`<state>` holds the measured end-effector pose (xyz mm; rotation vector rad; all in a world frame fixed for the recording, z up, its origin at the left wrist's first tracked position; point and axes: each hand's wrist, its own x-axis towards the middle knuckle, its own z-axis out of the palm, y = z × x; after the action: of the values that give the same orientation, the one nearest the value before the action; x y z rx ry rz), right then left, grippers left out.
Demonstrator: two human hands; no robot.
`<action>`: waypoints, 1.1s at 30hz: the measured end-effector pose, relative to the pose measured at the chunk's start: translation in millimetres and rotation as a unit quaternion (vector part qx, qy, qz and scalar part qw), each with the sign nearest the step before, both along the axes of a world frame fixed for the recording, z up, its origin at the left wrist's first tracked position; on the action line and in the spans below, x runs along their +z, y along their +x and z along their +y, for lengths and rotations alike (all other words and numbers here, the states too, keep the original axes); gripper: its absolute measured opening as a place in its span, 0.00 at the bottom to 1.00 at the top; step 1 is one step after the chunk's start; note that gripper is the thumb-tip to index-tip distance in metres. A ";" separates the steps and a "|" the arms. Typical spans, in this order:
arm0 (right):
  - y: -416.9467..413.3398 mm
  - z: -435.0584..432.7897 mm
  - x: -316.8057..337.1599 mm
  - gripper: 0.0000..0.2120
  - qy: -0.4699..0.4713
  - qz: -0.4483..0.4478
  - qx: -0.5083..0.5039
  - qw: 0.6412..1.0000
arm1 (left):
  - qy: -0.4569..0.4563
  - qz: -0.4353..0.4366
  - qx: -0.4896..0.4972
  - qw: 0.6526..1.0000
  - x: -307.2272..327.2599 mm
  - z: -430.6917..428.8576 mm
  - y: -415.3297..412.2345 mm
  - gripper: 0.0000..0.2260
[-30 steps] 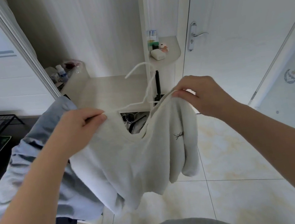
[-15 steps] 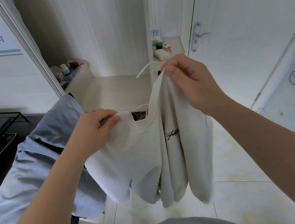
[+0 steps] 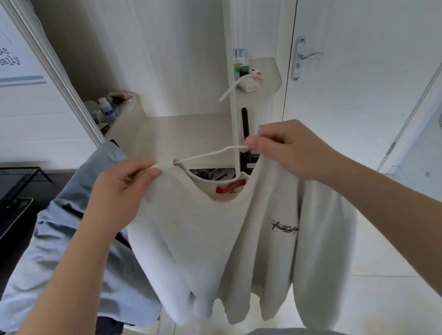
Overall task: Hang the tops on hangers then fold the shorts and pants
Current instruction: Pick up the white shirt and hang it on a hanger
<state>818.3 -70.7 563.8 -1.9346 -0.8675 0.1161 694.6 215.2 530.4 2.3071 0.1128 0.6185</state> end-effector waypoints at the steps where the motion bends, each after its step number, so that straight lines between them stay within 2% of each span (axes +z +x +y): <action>1: 2.2 -4.1 0.4 0.13 0.004 -0.002 -0.013 1.000 | -0.002 -0.001 0.005 1.000 -1.0 6.0 -2.2 0.20; 9: 0.6 -9.4 -0.6 0.17 -0.039 -0.034 -0.017 0.999 | -0.022 -0.025 0.013 0.999 -1.2 12.3 -2.1 0.12; 14: -1.4 -14.9 -5.2 0.17 -0.046 -0.008 -0.004 0.999 | -0.008 -0.021 -0.002 1.000 0.6 9.5 -2.5 0.13; 18: -2.3 -16.5 -9.7 0.16 -0.013 0.020 -0.026 0.999 | 0.013 -0.023 -0.018 0.999 3.2 7.8 -2.0 0.13; 21: -0.3 -17.3 -9.0 0.17 0.023 -0.005 -0.057 0.998 | -0.008 0.037 -0.025 0.999 -7.6 10.6 -1.8 0.05; 24: 3.3 -23.3 -10.3 0.17 0.025 -0.017 -0.062 0.998 | 0.005 0.103 0.011 0.995 -27.9 17.4 -5.8 0.02; 29: 10.9 -30.8 -18.3 0.16 -0.054 0.011 -0.034 0.998 | -0.043 0.008 0.085 0.995 -33.8 26.8 -10.7 0.10; 33: 7.8 -26.0 -19.6 0.17 -0.031 0.018 -0.043 0.998 | -0.069 0.014 0.084 0.994 -32.9 24.8 -7.9 0.11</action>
<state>826.1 -96.7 544.3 -2.0176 -0.7637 0.1287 686.7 240.0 497.5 2.1873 0.3549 0.6417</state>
